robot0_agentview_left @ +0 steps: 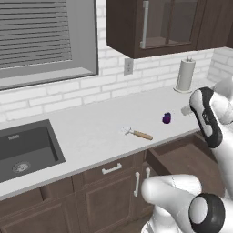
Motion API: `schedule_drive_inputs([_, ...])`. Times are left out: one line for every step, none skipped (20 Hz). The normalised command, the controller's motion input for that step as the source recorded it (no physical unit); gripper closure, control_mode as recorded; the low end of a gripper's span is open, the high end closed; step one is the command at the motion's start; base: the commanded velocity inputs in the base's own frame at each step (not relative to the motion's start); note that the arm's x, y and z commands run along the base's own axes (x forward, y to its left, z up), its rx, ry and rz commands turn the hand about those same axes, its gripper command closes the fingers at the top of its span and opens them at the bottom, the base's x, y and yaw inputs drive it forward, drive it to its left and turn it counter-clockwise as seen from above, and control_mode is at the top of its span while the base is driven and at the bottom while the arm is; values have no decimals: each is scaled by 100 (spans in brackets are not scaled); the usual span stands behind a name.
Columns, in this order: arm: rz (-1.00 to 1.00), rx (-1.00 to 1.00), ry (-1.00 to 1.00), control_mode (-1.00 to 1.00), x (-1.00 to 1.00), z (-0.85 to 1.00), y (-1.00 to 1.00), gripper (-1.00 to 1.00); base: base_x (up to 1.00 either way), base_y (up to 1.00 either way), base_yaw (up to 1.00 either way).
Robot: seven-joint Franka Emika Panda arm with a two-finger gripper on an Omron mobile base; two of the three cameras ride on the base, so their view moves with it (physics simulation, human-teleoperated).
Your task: Pick the pizza cutter from the drawer and place it on the counter.
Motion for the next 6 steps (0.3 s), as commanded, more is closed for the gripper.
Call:
schedule_drive_inputs([-2, 34, -52, -100, -96, 100, -79, -100, 0, 0, 0])
schedule_drive_inputs([-1, 35, -55, -100, -89, 100, -78, -100, 0, 0, 0])
schedule_drive_inputs([0, 33, -61, -100, -61, 100, -68, -100, 0, 0, 0])
schedule_drive_inputs([0, 23, -67, -100, -53, 90, -38, -100, 0, 0, 0])
schedule_drive_inputs([2, 46, -67, -100, -59, 67, -58, -100, 0, 0, 0])
schedule_drive_inputs([1, 39, -59, -100, -79, 42, -37, -100, 0, 0, 0])
